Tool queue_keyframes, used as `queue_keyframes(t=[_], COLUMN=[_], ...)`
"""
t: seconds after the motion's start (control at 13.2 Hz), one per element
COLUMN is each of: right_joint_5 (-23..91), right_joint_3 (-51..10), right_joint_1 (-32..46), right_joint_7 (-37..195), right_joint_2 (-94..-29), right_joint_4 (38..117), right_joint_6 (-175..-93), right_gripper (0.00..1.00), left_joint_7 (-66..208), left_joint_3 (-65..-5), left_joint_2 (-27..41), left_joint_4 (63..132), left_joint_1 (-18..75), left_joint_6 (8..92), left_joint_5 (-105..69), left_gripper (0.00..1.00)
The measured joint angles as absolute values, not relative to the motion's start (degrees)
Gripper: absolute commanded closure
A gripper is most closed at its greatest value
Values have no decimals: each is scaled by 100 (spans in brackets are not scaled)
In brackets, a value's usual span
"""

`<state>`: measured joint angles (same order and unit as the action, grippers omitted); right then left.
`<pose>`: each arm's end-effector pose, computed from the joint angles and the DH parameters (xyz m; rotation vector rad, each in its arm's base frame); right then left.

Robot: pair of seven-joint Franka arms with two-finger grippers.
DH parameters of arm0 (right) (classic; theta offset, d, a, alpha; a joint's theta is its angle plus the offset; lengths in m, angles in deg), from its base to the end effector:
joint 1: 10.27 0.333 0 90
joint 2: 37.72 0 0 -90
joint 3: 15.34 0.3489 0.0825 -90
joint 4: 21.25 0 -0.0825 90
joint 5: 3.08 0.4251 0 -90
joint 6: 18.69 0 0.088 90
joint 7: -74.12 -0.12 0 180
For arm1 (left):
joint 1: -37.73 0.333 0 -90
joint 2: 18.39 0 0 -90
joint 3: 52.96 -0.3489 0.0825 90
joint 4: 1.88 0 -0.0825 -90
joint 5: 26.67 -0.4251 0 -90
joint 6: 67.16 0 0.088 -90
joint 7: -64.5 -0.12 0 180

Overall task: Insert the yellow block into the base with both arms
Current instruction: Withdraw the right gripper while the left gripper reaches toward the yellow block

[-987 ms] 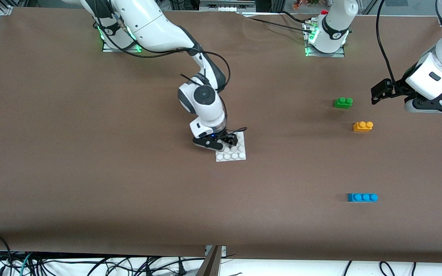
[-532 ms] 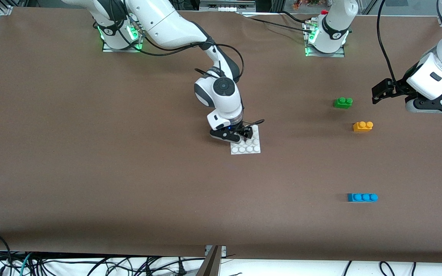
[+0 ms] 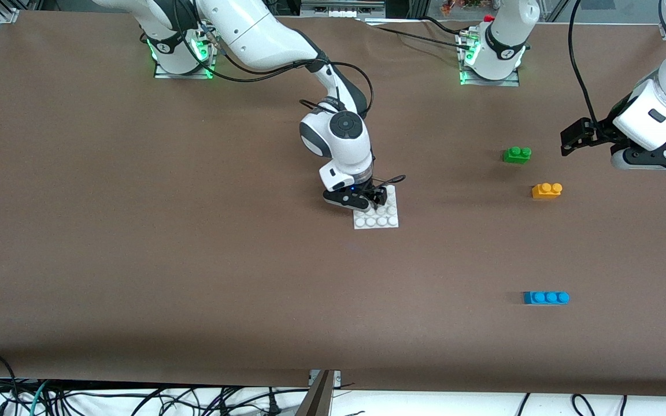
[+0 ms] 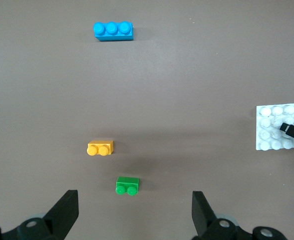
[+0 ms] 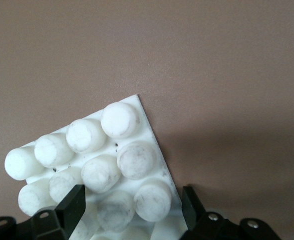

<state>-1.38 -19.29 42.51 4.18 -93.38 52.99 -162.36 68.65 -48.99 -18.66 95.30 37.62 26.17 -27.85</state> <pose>0.5338 0.6329 0.1579 -2.8954 0.5169 -0.2240 0.5918 -0.0399 0.5878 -3.1149 0.0009 0.0948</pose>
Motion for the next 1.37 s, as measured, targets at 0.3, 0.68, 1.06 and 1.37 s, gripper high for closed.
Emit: queue_keyframes(t=[0.3,0.68,1.06,1.37], right_joint_5=[-130,128,209,238], right_joint_3=[-2017,-2047,-2073,-2065], right_joint_1=[4190,3881,2773,1803], right_joint_7=[418,767,2719,4442], right_joint_2=[-9340,-9034,-8055,-6816], right_joint_4=[5078,4371,4603,5379], right_joint_6=[-15872,-14647,-13214,-12176], right_gripper=[10,6,3,2], left_joint_7=[6865,6865,6865,6865], left_joint_3=[-4899,-4899,-4900,-4905], left_joint_2=[-1865,-1865,-1864,-1861], left_joint_4=[9530,9530,9530,9530], left_joint_1=[3763,3764,3766,3794], left_joint_6=[2616,2612,2605,2546], left_joint_5=[-2785,-2785,-2785,-2785], left_gripper=[0,0,0,0])
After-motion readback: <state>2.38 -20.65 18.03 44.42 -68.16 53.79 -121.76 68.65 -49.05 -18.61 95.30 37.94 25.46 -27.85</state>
